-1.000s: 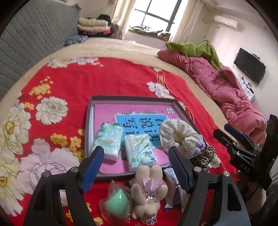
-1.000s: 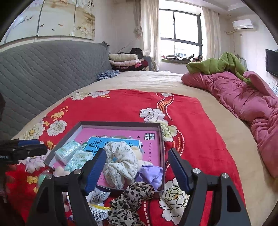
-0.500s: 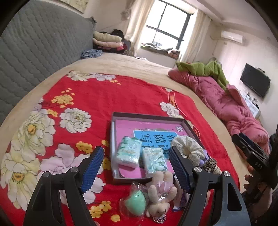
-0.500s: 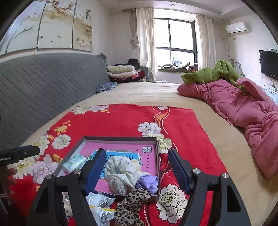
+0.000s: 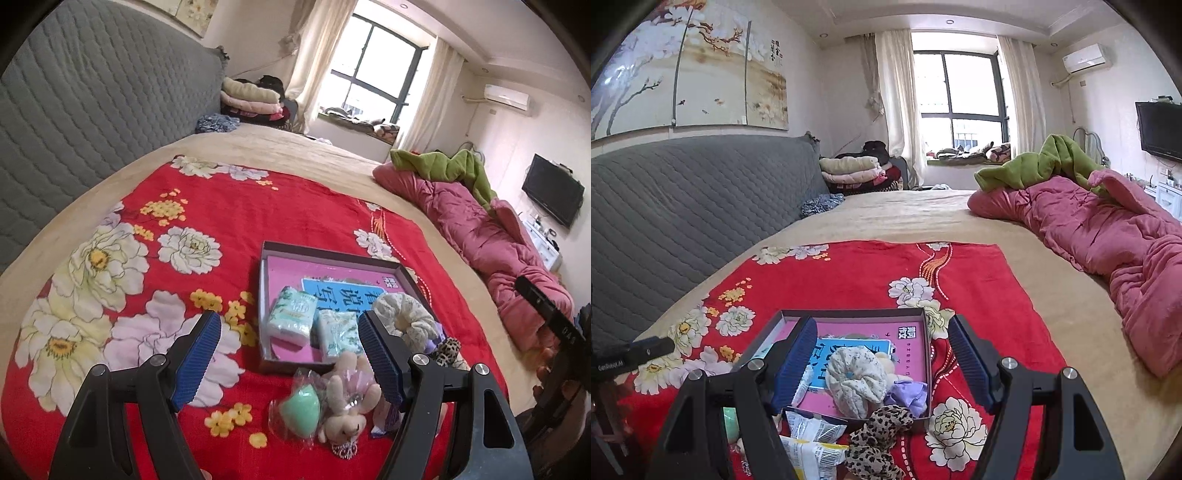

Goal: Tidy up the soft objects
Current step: 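Withdraw both open grippers from the box back toward the pile, then move left gripper to the bagged green sponge while right gripper approaches the leopard scrunchie, then close left gripper on the bagged green sponge while right gripper grasps the leopard scrunchie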

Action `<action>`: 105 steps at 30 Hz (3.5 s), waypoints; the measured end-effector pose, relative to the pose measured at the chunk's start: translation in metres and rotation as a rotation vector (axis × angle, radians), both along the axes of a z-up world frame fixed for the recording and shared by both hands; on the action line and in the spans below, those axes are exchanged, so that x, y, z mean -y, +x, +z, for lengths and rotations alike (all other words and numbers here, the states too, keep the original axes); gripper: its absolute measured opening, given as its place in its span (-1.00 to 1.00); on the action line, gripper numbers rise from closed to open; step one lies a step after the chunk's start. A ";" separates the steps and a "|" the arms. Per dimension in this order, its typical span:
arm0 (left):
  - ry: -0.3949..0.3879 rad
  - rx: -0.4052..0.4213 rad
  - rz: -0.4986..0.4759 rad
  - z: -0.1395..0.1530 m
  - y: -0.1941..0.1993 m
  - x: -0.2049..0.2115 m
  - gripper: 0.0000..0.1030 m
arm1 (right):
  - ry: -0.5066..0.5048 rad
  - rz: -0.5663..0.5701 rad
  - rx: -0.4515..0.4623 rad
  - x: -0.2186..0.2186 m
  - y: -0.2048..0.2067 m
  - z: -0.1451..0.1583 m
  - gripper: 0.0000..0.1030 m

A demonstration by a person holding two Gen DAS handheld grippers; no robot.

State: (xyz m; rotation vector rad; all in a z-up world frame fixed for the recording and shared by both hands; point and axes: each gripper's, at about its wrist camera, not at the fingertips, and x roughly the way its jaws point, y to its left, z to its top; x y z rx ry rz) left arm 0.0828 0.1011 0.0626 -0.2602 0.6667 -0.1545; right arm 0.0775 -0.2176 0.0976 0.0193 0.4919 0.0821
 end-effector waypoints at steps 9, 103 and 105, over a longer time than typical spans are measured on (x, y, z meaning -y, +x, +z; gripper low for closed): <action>0.016 -0.013 0.008 0.004 -0.025 0.009 0.52 | 0.021 0.027 0.010 -0.003 -0.010 0.004 0.42; 0.097 -0.355 -0.014 -0.113 0.020 0.040 0.51 | -0.019 0.095 -0.448 0.004 0.017 -0.146 0.42; 0.097 -0.360 -0.019 -0.116 0.023 0.041 0.52 | -0.023 0.099 -0.453 0.003 0.021 -0.149 0.42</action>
